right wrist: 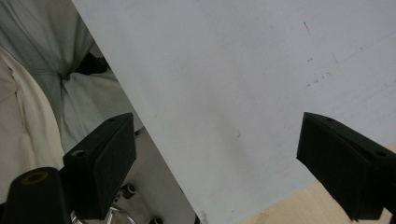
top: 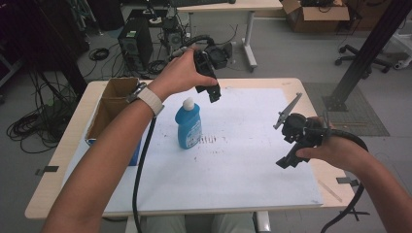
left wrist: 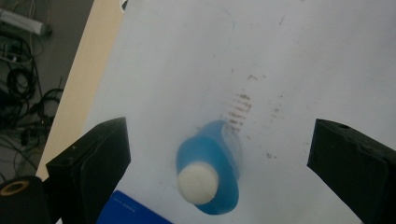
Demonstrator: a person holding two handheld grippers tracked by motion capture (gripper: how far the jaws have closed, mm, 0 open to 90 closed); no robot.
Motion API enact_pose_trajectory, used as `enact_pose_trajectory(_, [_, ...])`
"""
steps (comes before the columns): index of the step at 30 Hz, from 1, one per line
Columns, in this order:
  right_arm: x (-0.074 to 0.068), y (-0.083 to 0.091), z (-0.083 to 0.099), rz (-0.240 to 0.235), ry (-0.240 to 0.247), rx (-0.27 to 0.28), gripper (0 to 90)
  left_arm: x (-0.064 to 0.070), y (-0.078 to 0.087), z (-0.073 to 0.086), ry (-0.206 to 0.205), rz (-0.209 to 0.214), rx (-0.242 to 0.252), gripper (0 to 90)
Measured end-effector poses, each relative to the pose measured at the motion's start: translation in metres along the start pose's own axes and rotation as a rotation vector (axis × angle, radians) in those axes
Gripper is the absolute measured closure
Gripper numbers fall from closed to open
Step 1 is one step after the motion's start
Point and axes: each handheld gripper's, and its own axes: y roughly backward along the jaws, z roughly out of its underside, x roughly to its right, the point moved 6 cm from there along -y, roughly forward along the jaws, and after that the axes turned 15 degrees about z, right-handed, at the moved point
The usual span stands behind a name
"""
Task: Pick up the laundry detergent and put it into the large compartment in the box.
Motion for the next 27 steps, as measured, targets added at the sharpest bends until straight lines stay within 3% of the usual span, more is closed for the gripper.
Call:
enact_pose_trajectory(1, [0.000, 0.000, 0.000, 0.000, 0.004, -0.001, 11.9, -0.001, 0.003, 0.003, 0.030, -0.009, -0.002, 5.9])
enact_pose_trajectory(2, [0.000, 0.000, 0.000, 0.001, 0.004, 0.000, 11.8, -0.001, 0.003, 0.003, 0.030, -0.009, -0.002, 6.1])
enact_pose_trajectory(3, [0.000, 0.001, -0.001, 0.001, 0.003, 0.003, 11.9, -0.002, 0.005, 0.005, 0.061, -0.019, -0.002, 6.0])
enact_pose_trajectory(4, [0.000, 0.001, -0.001, 0.003, 0.003, 0.004, 11.8, -0.002, 0.005, 0.005, 0.061, -0.019, -0.002, 5.8])
enact_pose_trajectory(5, [0.000, 0.002, 0.000, 0.004, 0.004, 0.003, 11.8, -0.003, 0.007, 0.008, 0.097, -0.024, 0.000, 6.0])
enact_pose_trajectory(9, [0.000, 0.001, 0.000, 0.004, 0.007, 0.006, 11.8, -0.005, 0.005, 0.014, 0.153, -0.022, -0.007, 6.2])
enact_pose_trajectory(17, [-0.002, 0.000, 0.000, 0.003, 0.011, 0.010, 11.8, -0.008, -0.001, 0.023, 0.239, -0.017, 0.008, 5.9])
enact_pose_trajectory(27, [-0.003, 0.000, -0.003, 0.004, 0.021, 0.009, 11.7, -0.013, -0.011, 0.033, 0.305, 0.006, 0.023, 5.9])
